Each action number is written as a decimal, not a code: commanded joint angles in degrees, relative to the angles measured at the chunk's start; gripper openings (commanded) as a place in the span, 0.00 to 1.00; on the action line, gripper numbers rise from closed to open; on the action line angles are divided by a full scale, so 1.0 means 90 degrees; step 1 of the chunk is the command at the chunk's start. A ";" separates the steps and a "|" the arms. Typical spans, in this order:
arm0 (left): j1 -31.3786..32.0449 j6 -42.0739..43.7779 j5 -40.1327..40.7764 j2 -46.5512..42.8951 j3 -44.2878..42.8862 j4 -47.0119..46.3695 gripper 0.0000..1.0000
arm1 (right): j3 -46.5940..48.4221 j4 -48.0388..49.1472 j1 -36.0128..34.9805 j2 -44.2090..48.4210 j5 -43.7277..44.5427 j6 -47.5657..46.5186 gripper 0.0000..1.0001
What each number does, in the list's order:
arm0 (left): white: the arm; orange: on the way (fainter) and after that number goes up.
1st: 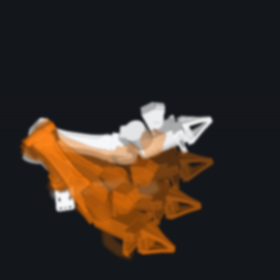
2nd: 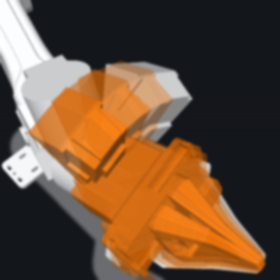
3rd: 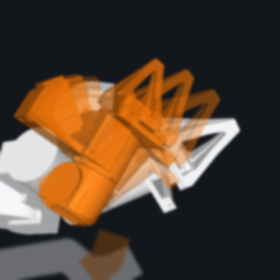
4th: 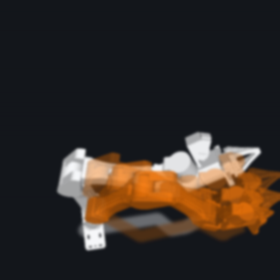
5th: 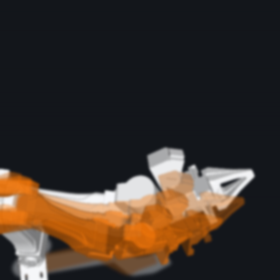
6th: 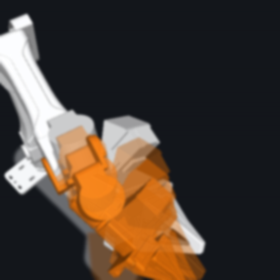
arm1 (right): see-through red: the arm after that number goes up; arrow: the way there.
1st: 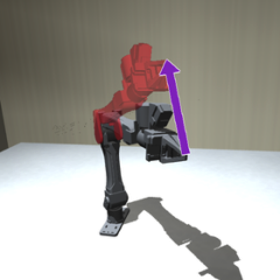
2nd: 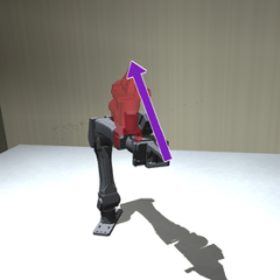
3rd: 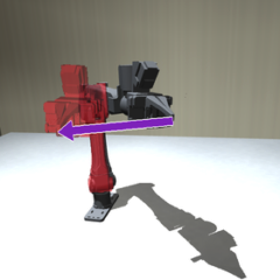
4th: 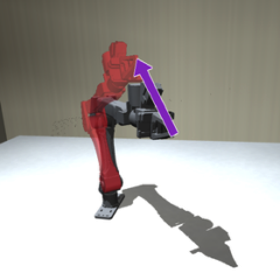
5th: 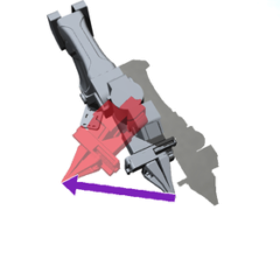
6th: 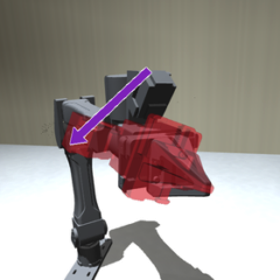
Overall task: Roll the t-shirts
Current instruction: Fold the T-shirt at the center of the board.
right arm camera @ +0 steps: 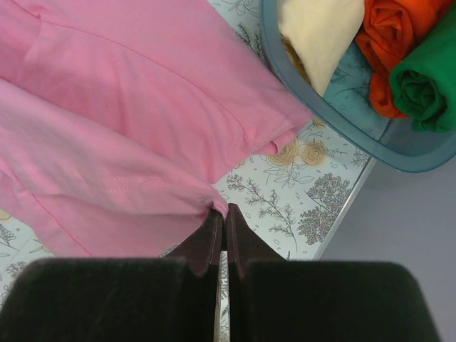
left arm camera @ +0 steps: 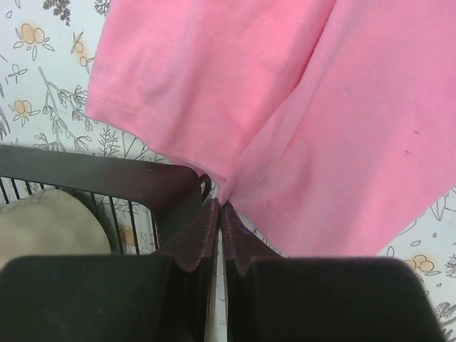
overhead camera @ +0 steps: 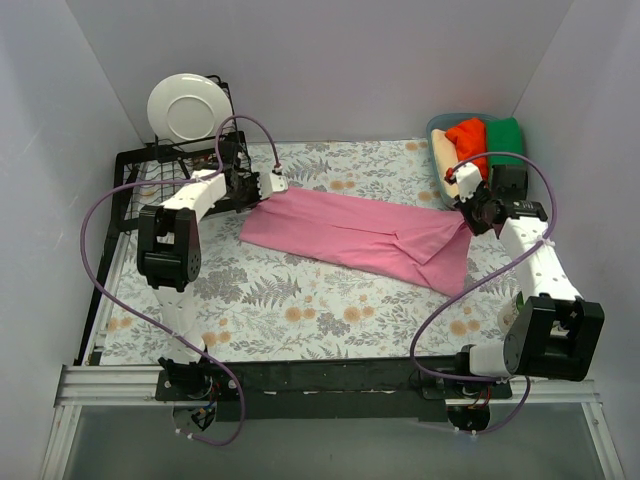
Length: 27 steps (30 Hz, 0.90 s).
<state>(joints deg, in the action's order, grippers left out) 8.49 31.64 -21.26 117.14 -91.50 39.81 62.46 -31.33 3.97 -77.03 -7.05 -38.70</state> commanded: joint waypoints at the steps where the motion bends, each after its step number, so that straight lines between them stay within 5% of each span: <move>1: -0.0026 -0.0185 0.0125 -0.0213 0.0099 -0.0595 0.00 | 0.0326 0.0483 0.0106 -0.0209 0.0129 -0.0007 0.01; 18: 0.0043 -0.0643 0.0487 -0.0398 0.0606 -0.1376 0.00 | 0.1077 0.0513 0.0057 -0.1410 -0.0232 -0.0319 0.01; 22: 0.0062 -0.0839 0.0487 -0.0477 0.0626 -0.1630 0.14 | 0.1166 0.0356 -0.0001 -0.1645 -0.0301 -0.0349 0.01; 23: 0.0072 -0.0907 0.0477 -0.0525 0.0607 -0.1669 0.21 | 0.1089 0.0463 -0.0001 -0.1646 -0.0233 -0.0291 0.06; 24: 0.0082 -0.0995 0.0467 -0.0574 0.0607 -0.1786 0.25 | 0.1059 0.0551 -0.0001 -0.1626 -0.0126 -0.0126 0.25; 26: 0.0130 -0.1171 0.0467 -0.0720 0.0597 -0.1855 0.32 | 0.1068 0.0639 -0.0001 -0.1548 0.0158 0.0012 0.37; 27: 0.0160 -0.1230 0.0477 -0.0808 0.0597 -0.1894 0.35 | 0.1068 0.0678 -0.0001 -0.1413 0.0226 0.0051 0.51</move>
<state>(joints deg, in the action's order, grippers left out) 9.30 23.46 -17.34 116.46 -85.67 29.06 70.63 -28.34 4.10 -92.29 -7.55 -40.07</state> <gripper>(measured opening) 0.295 0.339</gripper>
